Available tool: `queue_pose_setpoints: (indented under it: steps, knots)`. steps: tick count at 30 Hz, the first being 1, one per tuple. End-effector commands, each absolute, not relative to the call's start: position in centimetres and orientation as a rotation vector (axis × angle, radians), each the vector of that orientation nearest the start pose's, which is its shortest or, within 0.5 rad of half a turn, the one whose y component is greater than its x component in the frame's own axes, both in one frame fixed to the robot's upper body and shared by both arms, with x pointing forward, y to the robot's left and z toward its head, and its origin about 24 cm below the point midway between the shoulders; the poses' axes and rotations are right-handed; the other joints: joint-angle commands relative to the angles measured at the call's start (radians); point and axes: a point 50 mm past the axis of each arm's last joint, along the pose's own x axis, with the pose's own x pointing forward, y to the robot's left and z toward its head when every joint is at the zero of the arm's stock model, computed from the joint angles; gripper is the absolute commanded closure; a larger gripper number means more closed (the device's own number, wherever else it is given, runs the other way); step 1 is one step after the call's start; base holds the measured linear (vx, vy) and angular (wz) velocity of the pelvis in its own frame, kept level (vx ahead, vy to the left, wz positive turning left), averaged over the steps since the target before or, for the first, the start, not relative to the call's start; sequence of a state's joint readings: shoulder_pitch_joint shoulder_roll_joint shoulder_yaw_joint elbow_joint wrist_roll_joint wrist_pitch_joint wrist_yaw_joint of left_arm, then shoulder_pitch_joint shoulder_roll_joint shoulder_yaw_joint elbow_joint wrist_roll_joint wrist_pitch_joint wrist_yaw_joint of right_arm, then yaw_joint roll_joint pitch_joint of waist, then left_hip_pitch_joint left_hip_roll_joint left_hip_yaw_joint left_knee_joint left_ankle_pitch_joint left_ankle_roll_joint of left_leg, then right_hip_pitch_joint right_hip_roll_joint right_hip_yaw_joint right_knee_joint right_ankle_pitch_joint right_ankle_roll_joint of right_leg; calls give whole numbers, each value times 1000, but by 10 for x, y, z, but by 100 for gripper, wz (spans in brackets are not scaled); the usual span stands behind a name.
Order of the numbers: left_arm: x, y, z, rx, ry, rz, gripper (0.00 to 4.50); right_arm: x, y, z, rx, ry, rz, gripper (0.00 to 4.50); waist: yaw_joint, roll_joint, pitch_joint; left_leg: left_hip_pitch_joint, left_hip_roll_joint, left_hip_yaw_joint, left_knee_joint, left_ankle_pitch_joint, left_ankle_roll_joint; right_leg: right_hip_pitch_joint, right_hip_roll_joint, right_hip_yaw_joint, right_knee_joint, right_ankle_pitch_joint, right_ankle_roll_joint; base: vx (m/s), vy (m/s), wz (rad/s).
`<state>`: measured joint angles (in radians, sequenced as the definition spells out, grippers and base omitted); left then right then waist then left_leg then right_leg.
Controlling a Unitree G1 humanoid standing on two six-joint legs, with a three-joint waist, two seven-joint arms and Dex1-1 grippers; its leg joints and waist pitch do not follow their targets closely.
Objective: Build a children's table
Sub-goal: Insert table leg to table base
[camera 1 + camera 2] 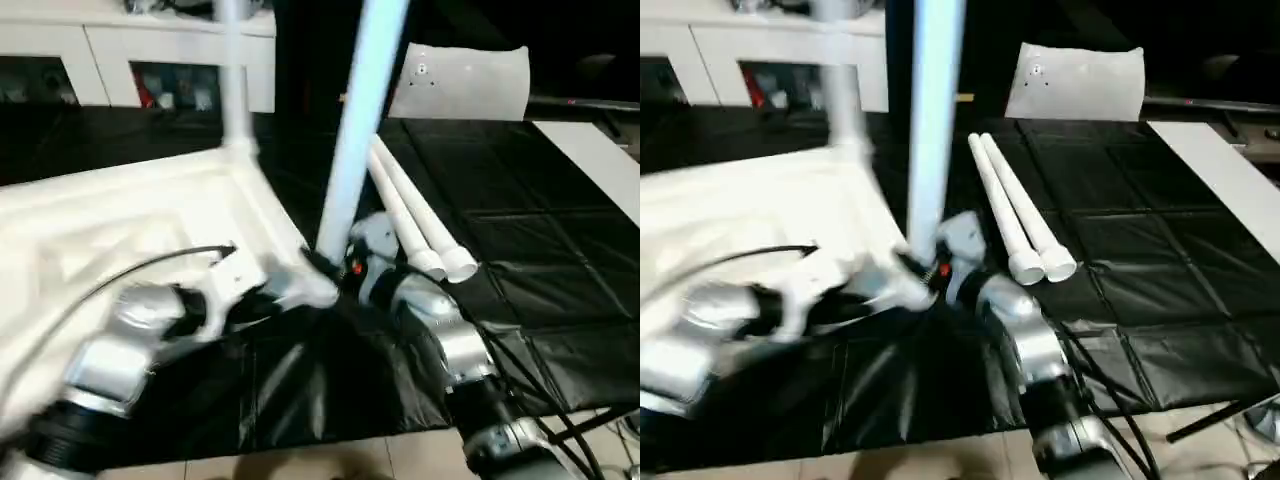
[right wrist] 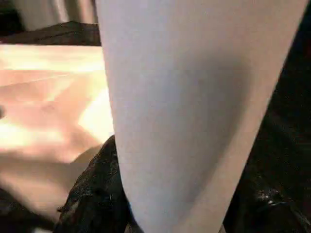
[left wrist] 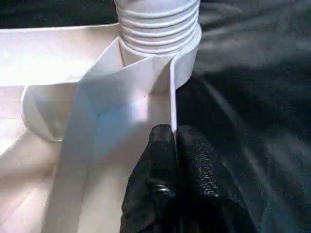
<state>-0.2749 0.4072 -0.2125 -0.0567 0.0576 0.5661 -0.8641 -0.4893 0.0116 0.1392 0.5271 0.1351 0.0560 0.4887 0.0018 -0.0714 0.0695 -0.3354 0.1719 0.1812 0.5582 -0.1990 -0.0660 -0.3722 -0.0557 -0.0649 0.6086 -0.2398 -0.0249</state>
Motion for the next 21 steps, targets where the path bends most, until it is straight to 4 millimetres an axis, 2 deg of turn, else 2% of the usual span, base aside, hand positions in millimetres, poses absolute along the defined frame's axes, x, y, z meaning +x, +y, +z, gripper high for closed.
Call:
queue_pose_setpoints:
  steps: [1,7,9,10,11,12,13,16,17,19,21]
  knots:
    - [269,119,50,391,527,-981,450,315,-52,20,55,281,703,257,0,16,-15,-1,72,-34,-79,-312,-5,1,-97,78,-102,-370,-153,0,0,0]
    - [280,127,50,463,559,-928,450,316,-50,19,62,288,694,257,4,19,-19,-5,71,-34,-78,-281,6,8,-96,76,-100,-335,-144,0,0,0]
    - [281,129,49,473,566,-918,450,315,-50,19,63,288,692,257,4,20,-17,-5,71,-35,-80,-289,4,7,-96,75,-99,-332,-149,0,0,0]
    - [283,134,49,487,574,-902,450,315,-51,18,81,291,687,257,4,24,-17,-3,72,-35,-81,-307,-1,6,-96,75,-101,-345,-149,0,0,0]
    - [284,136,49,492,578,-894,450,315,-50,18,112,294,681,257,4,23,-16,-2,72,-35,-81,-316,-3,4,-96,75,-102,-357,-147,0,0,0]
    - [285,138,50,498,582,-886,450,315,-50,18,148,296,678,222,4,24,-15,-2,71,-38,-82,-343,-8,3,-99,76,-106,-401,-139,0,0,0]
    - [286,139,50,498,583,-874,450,315,-49,18,149,293,680,201,4,24,-15,-2,71,-38,-82,-343,-8,3,-99,76,-106,-401,-139,0,0,0]
    - [286,140,51,520,574,-895,450,316,-49,19,151,287,691,179,5,25,-16,-1,72,-41,-82,-358,-14,0,-101,75,-111,-443,-129,0,0,0]
    - [287,141,51,535,562,-897,450,316,-48,19,154,287,692,164,6,28,-17,-2,72,-42,-82,-356,-13,1,-102,76,-111,-438,-128,0,0,0]
    - [289,142,52,546,550,-887,450,315,-48,19,157,286,696,144,5,26,-20,-4,73,-40,-82,-336,-11,3,-100,76,-107,-400,-133,0,0,0]
    - [290,144,52,548,545,-869,450,315,-49,19,156,283,699,133,6,31,-22,-5,74,-36,-81,-301,-7,5,-98,77,-101,-328,-157,0,0,0]
